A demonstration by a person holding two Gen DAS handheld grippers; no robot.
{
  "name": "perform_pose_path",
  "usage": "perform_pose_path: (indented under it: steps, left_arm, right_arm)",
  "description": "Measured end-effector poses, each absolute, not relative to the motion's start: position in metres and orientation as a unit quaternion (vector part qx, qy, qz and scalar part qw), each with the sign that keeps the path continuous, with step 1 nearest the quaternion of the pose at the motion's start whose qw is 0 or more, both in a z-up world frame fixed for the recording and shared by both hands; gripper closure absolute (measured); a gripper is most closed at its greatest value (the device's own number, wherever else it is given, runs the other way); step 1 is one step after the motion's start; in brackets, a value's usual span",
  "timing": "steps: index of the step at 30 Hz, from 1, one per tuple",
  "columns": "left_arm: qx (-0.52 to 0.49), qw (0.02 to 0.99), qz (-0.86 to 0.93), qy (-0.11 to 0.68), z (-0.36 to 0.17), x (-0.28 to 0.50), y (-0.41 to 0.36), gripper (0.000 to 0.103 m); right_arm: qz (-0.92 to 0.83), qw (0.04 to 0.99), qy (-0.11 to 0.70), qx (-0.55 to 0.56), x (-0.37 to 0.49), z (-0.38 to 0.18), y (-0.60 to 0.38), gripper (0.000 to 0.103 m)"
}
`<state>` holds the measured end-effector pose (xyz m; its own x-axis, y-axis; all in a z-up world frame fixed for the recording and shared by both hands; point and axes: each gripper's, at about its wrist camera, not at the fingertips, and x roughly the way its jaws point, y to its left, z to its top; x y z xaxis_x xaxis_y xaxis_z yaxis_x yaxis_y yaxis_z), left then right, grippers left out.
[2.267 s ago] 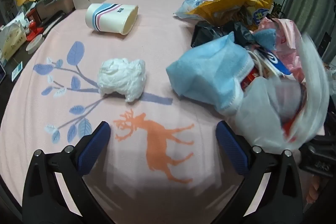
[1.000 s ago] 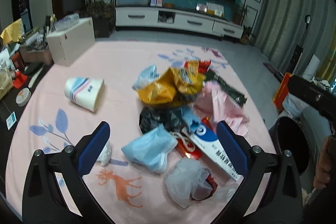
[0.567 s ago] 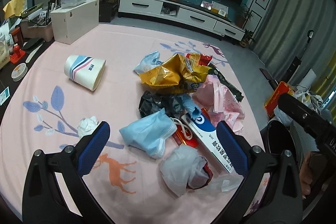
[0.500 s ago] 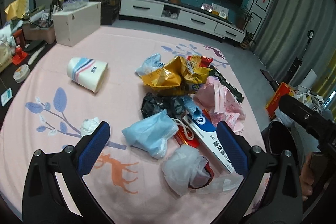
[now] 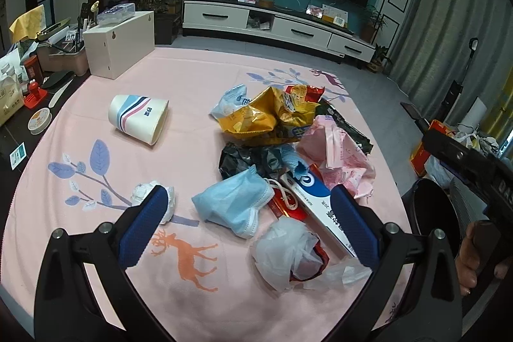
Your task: Collect trash
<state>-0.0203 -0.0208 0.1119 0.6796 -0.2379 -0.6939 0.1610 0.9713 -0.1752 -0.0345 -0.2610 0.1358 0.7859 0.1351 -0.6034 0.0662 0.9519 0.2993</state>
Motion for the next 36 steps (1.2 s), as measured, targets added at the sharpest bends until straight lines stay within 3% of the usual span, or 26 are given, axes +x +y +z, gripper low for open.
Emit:
perform_pose_path:
  steps: [27,36]
  left_arm:
    - [-0.057,0.917,-0.134,0.371,0.122,-0.031,-0.025,0.003]
    - [-0.088,0.897,-0.175,0.397,0.111,-0.024,-0.028,0.003]
  right_arm:
    - [0.031,0.930,0.342,0.129,-0.033,0.129,-0.247,0.010]
    - [0.042,0.925,0.350,0.138,-0.031,0.127,-0.250,0.016]
